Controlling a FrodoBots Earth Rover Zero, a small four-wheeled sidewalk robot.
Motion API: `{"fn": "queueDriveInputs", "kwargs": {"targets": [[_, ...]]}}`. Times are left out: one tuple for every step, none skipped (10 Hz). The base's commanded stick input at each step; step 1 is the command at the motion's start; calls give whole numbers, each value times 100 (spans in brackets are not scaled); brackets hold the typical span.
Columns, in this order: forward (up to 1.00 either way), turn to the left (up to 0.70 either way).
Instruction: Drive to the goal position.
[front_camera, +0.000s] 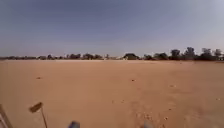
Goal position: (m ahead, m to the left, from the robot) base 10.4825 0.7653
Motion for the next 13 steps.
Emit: {"fn": "queueDriveInputs", "kwargs": {"targets": [[70, 0], [70, 0], [70, 0], [70, 0], [70, 0], [70, 0], [70, 0], [70, 0], [70, 0], [70, 0], [70, 0], [70, 0], [70, 0]]}}
